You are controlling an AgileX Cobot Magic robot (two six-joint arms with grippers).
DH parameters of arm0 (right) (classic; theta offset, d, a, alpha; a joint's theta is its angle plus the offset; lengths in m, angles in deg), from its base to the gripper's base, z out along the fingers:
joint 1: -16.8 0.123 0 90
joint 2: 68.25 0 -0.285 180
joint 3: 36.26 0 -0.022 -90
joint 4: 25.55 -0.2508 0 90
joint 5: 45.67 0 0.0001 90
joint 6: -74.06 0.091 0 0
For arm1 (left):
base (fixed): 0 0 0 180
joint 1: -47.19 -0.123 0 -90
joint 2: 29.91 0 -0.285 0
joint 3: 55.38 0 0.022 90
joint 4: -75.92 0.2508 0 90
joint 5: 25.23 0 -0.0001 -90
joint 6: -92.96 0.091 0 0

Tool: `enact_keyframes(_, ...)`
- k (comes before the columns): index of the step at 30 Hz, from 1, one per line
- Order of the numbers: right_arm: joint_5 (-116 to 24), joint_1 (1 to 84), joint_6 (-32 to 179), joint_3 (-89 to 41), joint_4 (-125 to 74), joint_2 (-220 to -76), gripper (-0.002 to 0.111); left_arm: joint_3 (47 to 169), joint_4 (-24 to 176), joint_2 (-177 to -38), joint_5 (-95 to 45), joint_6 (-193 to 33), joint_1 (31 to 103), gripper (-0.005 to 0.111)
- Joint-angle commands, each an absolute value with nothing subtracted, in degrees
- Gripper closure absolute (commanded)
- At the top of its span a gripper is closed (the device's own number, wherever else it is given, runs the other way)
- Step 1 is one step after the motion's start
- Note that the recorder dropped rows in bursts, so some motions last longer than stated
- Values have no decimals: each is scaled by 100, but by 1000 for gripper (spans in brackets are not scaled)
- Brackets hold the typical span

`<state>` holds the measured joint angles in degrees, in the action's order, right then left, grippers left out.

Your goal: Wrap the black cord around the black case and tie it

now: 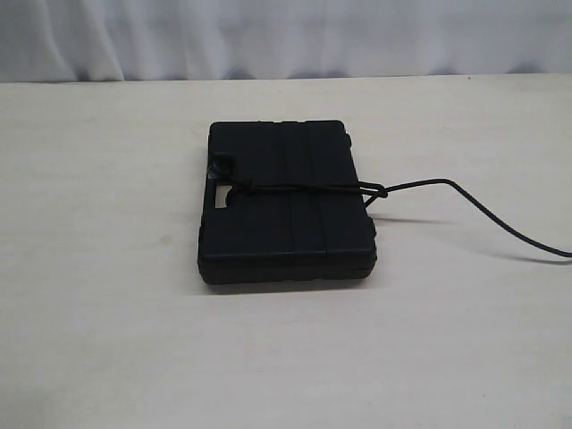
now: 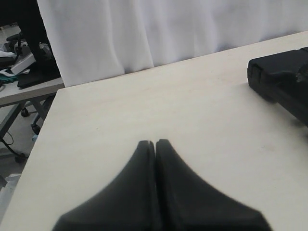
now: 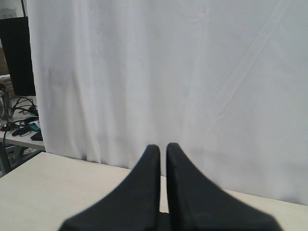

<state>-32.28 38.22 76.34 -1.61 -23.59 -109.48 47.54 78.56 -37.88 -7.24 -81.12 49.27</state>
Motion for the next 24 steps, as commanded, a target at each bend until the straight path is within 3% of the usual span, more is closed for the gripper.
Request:
enact_keyframes(1,-3212,3834,7648,-132,-2366,-10923,104,4740,7778,-3770,-753,-8175,4923,107)
enact_keyframes(24,-3212,3834,7648,-132,-2366,-10923,104,4740,7836,-3770,-753,-8175,4923,107)
